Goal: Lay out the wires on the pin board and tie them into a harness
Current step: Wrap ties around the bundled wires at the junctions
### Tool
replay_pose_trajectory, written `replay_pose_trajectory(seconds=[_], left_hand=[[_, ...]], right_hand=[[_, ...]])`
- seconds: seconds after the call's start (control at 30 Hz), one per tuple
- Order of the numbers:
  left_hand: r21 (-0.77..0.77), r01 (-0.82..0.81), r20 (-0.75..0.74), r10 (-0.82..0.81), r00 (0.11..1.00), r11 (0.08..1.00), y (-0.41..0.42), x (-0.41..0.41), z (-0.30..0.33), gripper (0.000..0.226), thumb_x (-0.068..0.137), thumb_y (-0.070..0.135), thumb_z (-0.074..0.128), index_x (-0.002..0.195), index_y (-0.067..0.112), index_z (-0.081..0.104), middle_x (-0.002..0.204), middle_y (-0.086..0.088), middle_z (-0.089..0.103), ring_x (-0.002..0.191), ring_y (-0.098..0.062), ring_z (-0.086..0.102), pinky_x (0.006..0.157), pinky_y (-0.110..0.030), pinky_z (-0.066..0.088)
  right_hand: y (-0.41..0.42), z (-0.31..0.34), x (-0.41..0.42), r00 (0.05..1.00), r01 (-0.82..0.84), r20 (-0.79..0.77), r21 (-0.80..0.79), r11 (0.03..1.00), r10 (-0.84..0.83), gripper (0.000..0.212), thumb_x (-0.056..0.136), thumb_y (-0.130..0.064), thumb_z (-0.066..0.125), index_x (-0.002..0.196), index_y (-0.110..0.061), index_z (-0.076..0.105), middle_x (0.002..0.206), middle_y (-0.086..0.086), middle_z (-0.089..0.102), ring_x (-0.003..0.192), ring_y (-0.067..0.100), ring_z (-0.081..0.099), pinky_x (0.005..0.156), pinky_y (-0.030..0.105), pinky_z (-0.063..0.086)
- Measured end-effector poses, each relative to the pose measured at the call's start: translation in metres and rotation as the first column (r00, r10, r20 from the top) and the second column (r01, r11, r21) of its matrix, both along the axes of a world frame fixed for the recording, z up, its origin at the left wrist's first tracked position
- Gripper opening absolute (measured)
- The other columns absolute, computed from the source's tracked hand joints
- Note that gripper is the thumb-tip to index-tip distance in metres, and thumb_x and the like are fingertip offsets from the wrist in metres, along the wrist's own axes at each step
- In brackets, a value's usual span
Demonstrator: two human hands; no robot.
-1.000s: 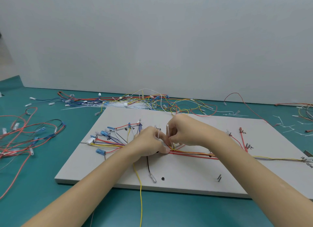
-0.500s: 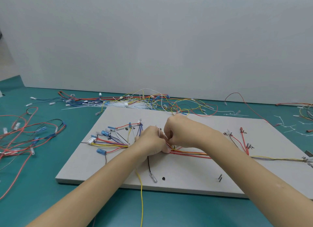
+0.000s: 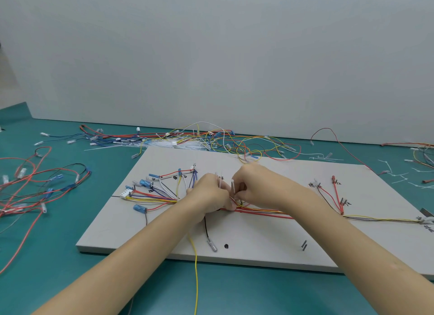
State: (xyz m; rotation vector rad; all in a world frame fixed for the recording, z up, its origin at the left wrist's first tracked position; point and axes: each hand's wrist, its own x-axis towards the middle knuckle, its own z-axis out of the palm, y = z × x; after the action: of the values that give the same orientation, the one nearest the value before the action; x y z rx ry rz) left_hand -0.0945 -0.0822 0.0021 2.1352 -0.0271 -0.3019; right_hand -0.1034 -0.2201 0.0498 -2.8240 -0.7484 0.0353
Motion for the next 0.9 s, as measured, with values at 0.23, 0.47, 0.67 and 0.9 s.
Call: replay_pose_trajectory(seconds=[0.23,0.47,0.67,0.9], left_hand=[[-0.022,0.0,0.014,0.0,1.0,1.0,0.0,0.0,0.0,0.02,0.068,0.007,0.081,0.083,0.02,0.079,0.053,0.011,0.055,0.086,-0.021,0.048,0.079,-0.033,0.033],[-0.012,0.009,0.02,-0.009,1.0,1.0,0.0,0.001,0.0,0.02,0.067,0.007,0.081,0.082,0.019,0.079,0.069,0.006,0.064,0.098,-0.027,0.056,0.081,-0.034,0.034],[0.0,0.03,0.021,-0.03,0.999,1.0,0.001,-0.001,0.002,0.02,0.068,0.01,0.08,0.085,0.02,0.079,0.069,0.003,0.063,0.089,-0.022,0.051,0.081,-0.034,0.036],[0.011,0.188,-0.029,-0.187,0.982,0.982,0.013,-0.002,0.019,0.023,0.079,0.034,0.073,0.088,0.014,0.077,0.056,0.012,0.052,0.063,-0.009,0.044,0.057,-0.023,0.033]], right_hand=[[-0.012,-0.005,-0.001,0.999,0.031,-0.017,0.041,0.999,-0.031,0.017,0.083,-0.004,0.061,0.088,-0.011,0.075,0.083,0.007,0.07,0.083,0.024,0.062,0.076,0.036,0.051],[0.001,0.001,0.006,0.998,0.047,-0.044,-0.168,0.985,-0.055,0.011,0.082,-0.006,0.062,0.086,-0.008,0.072,0.086,0.013,0.069,0.081,0.032,0.064,0.067,0.034,0.05],[0.0,0.001,0.009,0.994,0.061,-0.082,-0.166,0.984,-0.076,0.011,0.081,-0.009,0.066,0.088,-0.01,0.075,0.086,0.011,0.07,0.08,0.031,0.065,0.065,0.033,0.051],[-0.007,0.005,0.016,0.978,0.069,-0.192,-0.094,0.993,-0.086,0.007,0.078,-0.01,0.069,0.081,-0.013,0.075,0.072,0.012,0.07,0.056,0.024,0.061,0.051,0.025,0.047]])
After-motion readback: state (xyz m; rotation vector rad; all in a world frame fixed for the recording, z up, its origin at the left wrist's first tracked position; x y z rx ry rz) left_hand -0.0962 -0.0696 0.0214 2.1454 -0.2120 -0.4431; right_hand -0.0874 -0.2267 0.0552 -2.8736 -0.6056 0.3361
